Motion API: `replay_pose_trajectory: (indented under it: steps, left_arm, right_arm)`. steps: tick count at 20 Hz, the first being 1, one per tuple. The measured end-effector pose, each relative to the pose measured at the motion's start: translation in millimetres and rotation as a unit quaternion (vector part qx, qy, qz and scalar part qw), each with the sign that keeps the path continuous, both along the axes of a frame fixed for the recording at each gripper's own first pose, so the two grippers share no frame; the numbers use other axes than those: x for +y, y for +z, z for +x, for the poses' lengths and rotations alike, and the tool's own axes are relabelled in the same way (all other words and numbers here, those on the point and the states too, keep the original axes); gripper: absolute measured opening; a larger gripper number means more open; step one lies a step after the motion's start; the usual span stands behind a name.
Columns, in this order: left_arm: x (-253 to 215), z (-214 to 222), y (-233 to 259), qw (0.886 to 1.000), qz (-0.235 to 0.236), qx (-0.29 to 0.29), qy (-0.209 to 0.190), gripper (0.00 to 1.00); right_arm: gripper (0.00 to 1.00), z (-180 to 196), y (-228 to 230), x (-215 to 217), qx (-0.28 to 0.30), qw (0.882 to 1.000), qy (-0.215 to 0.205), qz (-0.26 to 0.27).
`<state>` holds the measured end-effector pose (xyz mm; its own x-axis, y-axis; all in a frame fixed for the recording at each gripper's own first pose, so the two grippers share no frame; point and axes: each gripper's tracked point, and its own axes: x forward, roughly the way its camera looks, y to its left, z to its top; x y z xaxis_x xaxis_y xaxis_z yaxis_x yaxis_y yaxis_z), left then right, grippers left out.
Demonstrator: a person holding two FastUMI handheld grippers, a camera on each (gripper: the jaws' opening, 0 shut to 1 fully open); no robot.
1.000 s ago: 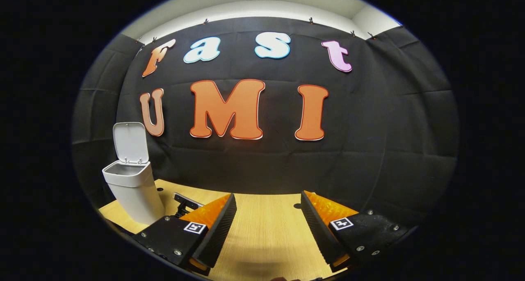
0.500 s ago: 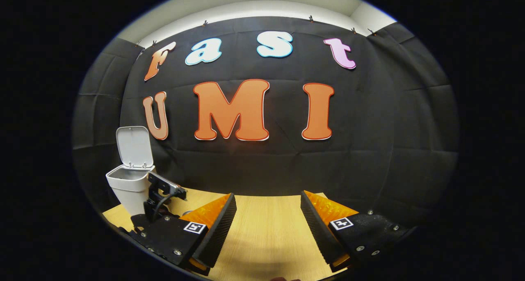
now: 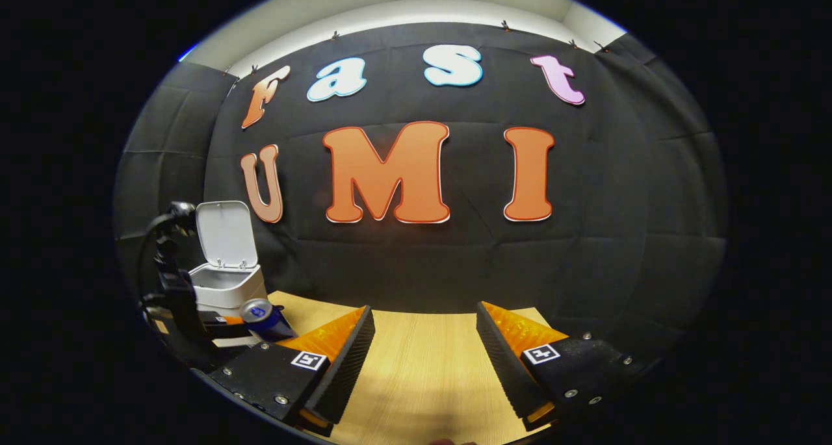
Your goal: Press the lid of the desktop garbage bin to open it, pick up the crumpled paper on the desktop and throw it into the bin, then pick up the pop can on the desktop and drop it into the bin, and finally close the garbage bin lid.
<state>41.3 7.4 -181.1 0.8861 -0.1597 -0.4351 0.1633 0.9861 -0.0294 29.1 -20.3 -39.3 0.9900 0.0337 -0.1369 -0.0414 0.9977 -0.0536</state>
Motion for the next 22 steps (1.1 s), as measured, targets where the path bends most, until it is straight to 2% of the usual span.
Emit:
replay_pose_trajectory:
  steps: [3, 12, 22]
  left_arm:
    - [24.4, -6.2, 23.8, 1.0, -0.006, 0.007, 0.03, 0.8]
    - [102.5, 1.7, 92.5, 0.995, 0.007, -0.034, 0.091, 0.8]
    - [205.2, 45.4, 117.9, 0.984, 0.05, -0.065, 0.161, 0.8]
  right_arm:
    - [0.94, 6.6, -0.6, 13.9, 0.0, 1.0, 0.013, -0.005]
    - [0.94, 29.3, -9.0, 46.5, 0.008, 0.999, 0.042, -0.003]
    - [0.94, 46.5, -17.8, 60.8, 0.02, 0.999, 0.041, -0.009]
